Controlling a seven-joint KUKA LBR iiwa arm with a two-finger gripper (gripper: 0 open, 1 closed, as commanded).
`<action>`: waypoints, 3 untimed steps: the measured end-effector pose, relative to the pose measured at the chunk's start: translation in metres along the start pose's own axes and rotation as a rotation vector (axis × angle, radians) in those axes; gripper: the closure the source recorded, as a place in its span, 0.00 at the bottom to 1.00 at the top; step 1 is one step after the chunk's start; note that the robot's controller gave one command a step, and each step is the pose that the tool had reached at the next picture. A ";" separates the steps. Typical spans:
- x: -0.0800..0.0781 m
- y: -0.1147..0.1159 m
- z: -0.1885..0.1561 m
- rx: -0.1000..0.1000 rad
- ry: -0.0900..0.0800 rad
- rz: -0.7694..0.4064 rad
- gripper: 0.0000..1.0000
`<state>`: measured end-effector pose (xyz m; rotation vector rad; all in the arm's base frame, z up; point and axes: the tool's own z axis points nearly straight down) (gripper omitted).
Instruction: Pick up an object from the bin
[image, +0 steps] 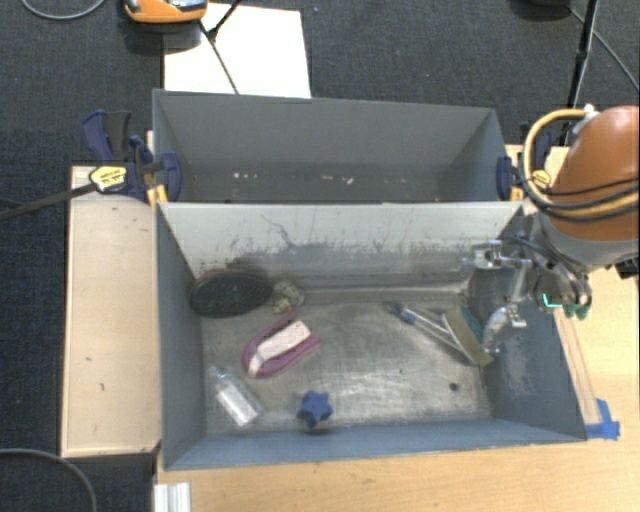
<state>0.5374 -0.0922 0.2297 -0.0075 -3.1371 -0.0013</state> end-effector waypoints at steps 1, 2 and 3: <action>0.005 0.051 0.161 0.000 -0.005 -0.019 0.00; 0.054 0.085 0.083 0.000 -0.009 -0.107 0.00; 0.044 0.160 0.031 -0.004 -0.013 0.008 0.00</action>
Offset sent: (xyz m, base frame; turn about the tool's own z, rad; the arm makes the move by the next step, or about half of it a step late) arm -0.0058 0.0503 -0.1597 -0.0166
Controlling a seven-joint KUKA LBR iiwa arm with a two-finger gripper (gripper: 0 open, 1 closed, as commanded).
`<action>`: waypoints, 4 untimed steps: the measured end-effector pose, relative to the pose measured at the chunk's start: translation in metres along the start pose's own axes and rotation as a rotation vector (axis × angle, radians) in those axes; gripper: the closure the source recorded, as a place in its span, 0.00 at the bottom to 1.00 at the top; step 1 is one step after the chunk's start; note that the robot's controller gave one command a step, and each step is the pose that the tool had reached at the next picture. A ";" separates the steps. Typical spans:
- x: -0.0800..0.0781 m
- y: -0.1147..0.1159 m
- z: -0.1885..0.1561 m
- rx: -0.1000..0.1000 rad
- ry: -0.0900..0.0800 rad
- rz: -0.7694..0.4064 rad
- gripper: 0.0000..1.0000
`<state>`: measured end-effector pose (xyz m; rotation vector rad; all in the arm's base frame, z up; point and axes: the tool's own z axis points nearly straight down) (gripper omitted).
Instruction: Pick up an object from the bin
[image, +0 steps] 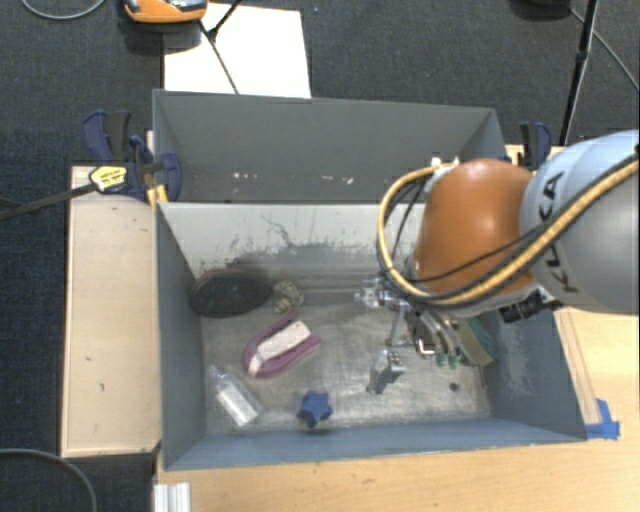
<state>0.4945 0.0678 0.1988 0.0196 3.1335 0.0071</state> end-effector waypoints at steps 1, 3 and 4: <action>-0.019 0.034 0.108 0.004 -0.003 0.035 0.00; -0.039 0.167 0.100 0.002 0.010 -0.198 0.00; -0.056 0.067 0.110 -0.004 0.003 -0.223 0.00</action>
Offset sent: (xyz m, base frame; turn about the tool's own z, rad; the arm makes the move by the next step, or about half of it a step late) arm 0.0193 0.0418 -0.1288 0.0362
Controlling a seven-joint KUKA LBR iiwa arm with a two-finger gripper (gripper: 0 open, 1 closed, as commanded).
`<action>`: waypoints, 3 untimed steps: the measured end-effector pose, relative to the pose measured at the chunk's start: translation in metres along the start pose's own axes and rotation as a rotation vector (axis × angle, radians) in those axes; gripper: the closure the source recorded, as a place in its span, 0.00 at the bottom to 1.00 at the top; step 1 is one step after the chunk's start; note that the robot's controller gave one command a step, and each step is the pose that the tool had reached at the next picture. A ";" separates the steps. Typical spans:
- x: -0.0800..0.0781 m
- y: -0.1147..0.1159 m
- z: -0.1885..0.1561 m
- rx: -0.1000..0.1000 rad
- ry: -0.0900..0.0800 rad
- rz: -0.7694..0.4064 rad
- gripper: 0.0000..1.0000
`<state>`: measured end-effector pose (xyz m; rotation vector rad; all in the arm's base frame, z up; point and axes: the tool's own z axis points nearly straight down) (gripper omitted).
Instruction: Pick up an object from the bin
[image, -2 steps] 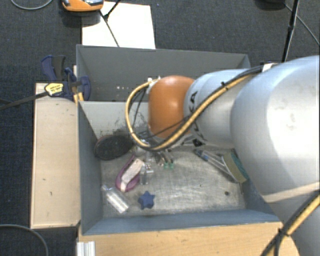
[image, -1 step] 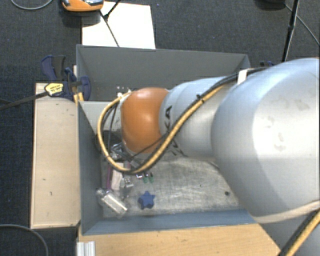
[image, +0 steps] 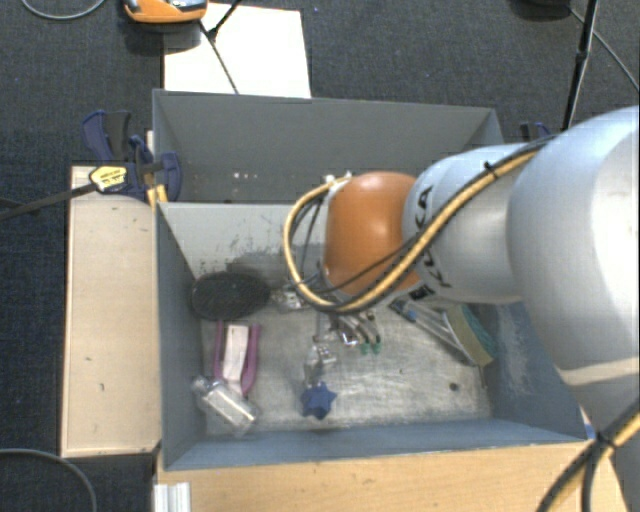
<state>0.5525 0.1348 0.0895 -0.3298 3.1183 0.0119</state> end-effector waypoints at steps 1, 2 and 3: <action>-0.054 0.084 -0.015 0.004 0.000 0.074 0.00; 0.021 0.087 0.009 0.012 0.006 -0.235 0.00; 0.060 -0.007 0.004 0.010 0.008 -0.133 0.00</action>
Offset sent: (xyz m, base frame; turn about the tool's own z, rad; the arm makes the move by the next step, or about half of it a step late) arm 0.0339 0.0895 0.0138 0.0775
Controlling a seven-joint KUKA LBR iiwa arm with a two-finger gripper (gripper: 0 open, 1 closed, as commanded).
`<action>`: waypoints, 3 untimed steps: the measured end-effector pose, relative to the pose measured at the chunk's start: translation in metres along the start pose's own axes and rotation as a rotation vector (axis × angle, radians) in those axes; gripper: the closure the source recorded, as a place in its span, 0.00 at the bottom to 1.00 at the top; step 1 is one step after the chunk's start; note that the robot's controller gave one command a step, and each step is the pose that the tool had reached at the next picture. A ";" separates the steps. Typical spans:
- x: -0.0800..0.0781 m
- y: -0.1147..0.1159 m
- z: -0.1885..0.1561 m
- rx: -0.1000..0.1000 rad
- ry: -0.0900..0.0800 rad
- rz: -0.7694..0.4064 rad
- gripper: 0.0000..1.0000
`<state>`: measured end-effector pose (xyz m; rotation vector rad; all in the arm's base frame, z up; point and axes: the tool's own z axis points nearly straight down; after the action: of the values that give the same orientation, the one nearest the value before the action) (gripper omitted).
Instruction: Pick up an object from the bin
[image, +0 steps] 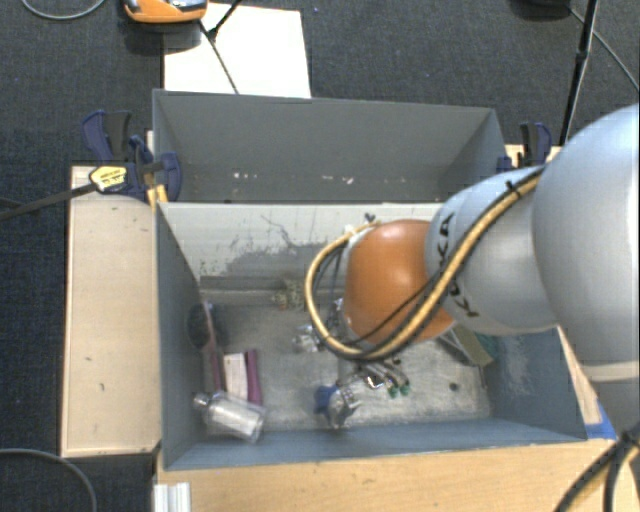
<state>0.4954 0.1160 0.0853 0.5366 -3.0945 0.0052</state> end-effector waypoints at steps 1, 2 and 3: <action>0.030 -0.062 0.013 0.002 -0.019 -0.065 0.00; -0.004 0.030 0.014 -0.005 -0.013 -0.190 0.00; 0.024 -0.059 -0.018 0.001 -0.007 -0.364 0.00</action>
Offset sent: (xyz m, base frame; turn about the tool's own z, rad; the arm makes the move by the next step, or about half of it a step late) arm -0.0123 -0.0658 -0.0153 -0.0728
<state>0.4927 0.0521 0.1031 1.0899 -2.9528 0.0049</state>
